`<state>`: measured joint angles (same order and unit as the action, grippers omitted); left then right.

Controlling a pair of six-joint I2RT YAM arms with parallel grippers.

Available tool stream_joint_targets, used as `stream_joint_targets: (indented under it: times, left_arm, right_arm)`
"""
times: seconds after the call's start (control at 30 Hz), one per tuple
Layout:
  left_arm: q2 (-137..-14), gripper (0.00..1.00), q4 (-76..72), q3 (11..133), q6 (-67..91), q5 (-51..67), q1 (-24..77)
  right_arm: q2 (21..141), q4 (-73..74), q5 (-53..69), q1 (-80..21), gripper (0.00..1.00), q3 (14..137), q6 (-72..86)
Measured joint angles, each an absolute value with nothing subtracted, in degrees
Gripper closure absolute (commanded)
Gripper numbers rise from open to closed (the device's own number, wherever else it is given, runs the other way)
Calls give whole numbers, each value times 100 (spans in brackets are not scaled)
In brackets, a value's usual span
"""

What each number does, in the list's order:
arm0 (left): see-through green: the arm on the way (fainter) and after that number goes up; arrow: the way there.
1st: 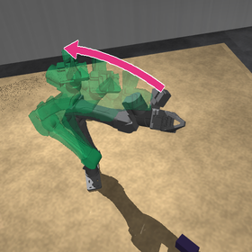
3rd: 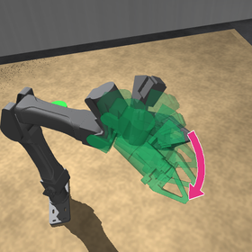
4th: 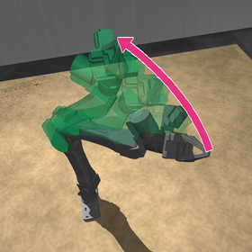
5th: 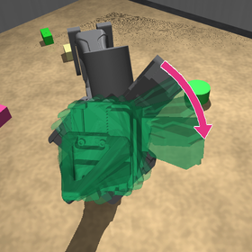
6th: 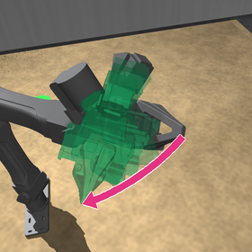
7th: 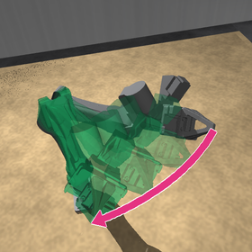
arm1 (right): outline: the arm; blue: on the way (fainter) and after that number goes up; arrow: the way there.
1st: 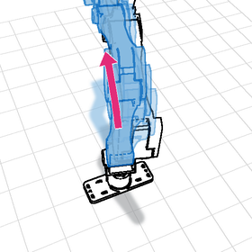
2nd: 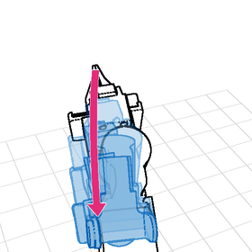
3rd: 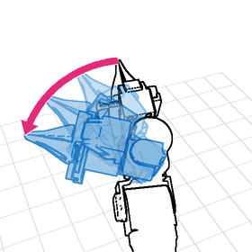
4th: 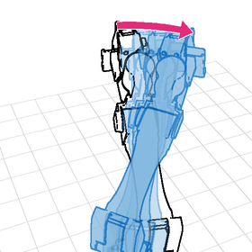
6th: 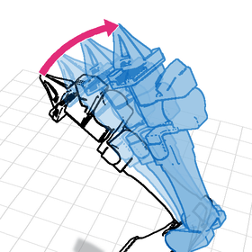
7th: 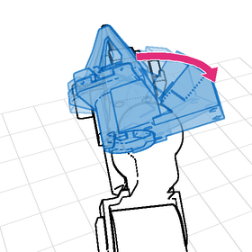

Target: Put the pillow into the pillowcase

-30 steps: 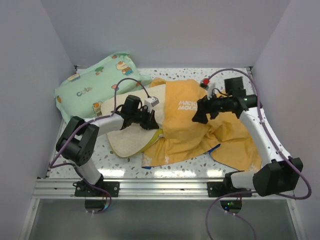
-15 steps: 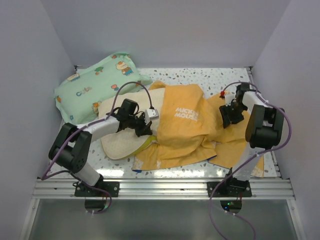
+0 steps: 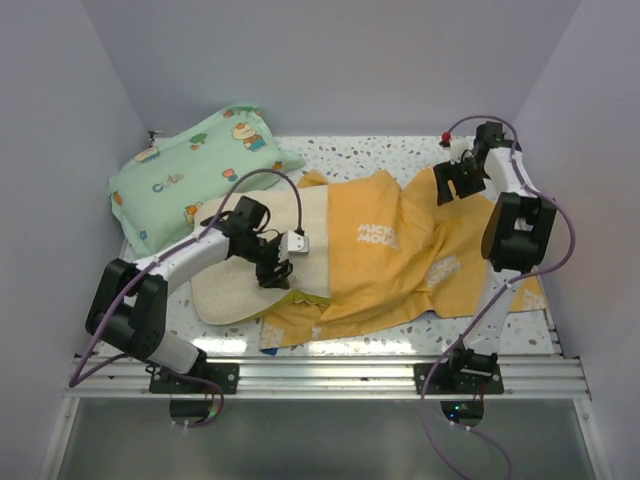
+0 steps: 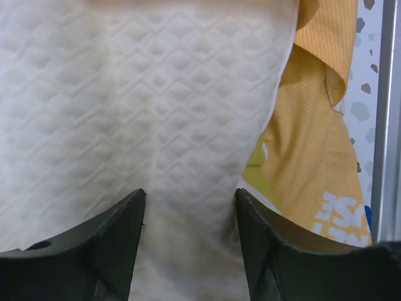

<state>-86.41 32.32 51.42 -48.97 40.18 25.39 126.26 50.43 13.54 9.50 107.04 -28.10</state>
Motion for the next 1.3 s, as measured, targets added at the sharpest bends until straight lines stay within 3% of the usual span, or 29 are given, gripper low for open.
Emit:
stream_joint_targets:
  times: [0.17, 0.33, 0.53, 0.7, 1.07, 1.1, 1.13, 1.2, 1.23, 1.27, 1.3]
  left_arm:
    - [-8578, 26, 4064, 6316, -4504, 4370, 1772]
    - [-8519, 17, 3275, 7133, -3651, 4209, 1260]
    - [-9557, 11, 2342, 7378, -3334, 3830, 1236]
    - [-10390, 11, 1789, 7378, -3081, 3509, 1223]
    - [-10145, 8, 1385, 7262, -2908, 3487, 1144]
    - [-10145, 8, 1378, 7264, -2904, 3489, 1103]
    - [-10147, 7, 1387, 7266, -2904, 3492, 1050]
    - [-10200, 6, 1444, 7325, -2919, 3494, 937]
    - [-10269, 0, 1468, 7415, -2969, 3516, 893]
    - [-10366, 0, 1470, 7518, -3044, 3544, 858]
    - [-10488, 0, 1503, 7631, -3129, 3597, 834]
  right_arm:
    - [11611, 5229, 2248, 399, 13, 10713, -2578]
    - [10794, 4595, 2534, -899, 14, 10954, -1892]
    - [12057, 3647, 2635, -1699, 15, 12416, -978]
    - [13310, 2995, 2353, -1925, 14, 12737, -530]
    - [14628, 2473, 2228, -2233, 20, 12877, -250]
    - [14650, 2460, 2265, -2246, 24, 12877, -250]
    - [14663, 2432, 2318, -2250, 41, 12877, -255]
    - [14687, 2394, 2412, -2261, 64, 12877, -274]
    - [14693, 2381, 2488, -2261, 76, 12877, -266]
    - [14700, 2375, 2565, -2268, 100, 12877, -259]
    - [14700, 2366, 2665, -2274, 100, 12877, -244]
